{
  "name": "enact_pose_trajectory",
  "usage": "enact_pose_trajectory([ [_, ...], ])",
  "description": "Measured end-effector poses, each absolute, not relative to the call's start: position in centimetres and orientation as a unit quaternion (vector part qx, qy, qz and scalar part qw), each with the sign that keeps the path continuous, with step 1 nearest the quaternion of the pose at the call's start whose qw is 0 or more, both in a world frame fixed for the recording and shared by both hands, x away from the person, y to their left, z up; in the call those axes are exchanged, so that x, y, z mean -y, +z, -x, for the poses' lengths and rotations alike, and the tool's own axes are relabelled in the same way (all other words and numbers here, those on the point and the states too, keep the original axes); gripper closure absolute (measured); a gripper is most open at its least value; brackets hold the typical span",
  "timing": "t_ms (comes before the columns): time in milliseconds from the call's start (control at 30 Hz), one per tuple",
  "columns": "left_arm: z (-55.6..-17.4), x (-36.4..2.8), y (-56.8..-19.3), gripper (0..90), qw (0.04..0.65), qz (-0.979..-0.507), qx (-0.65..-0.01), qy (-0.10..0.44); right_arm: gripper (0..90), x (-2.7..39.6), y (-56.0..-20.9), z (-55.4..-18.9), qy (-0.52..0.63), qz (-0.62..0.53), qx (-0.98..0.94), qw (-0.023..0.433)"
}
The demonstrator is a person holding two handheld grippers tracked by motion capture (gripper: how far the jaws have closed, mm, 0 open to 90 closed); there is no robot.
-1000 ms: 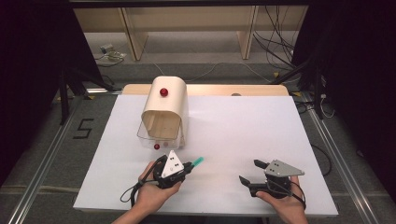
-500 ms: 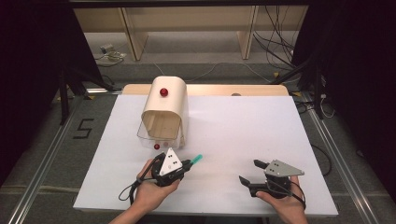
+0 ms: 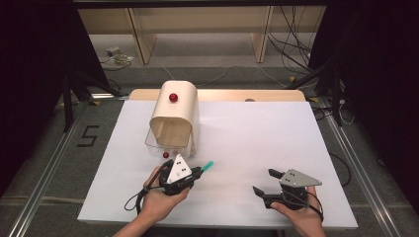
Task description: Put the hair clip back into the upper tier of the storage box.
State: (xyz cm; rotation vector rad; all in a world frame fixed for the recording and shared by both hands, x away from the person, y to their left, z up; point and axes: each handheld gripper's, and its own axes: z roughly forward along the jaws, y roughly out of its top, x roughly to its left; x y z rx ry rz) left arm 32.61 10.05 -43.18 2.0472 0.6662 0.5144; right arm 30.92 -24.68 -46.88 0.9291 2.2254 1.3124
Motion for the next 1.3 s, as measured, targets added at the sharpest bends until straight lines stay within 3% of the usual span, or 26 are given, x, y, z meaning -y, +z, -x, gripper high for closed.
enact_pose_trajectory([
  [1300,-32.7,-10.7,-41.8,83.1,0.462,-0.817,-0.273,0.210,20.0,24.6,-46.9,-30.9,0.468,-0.330,-0.796,0.197],
])
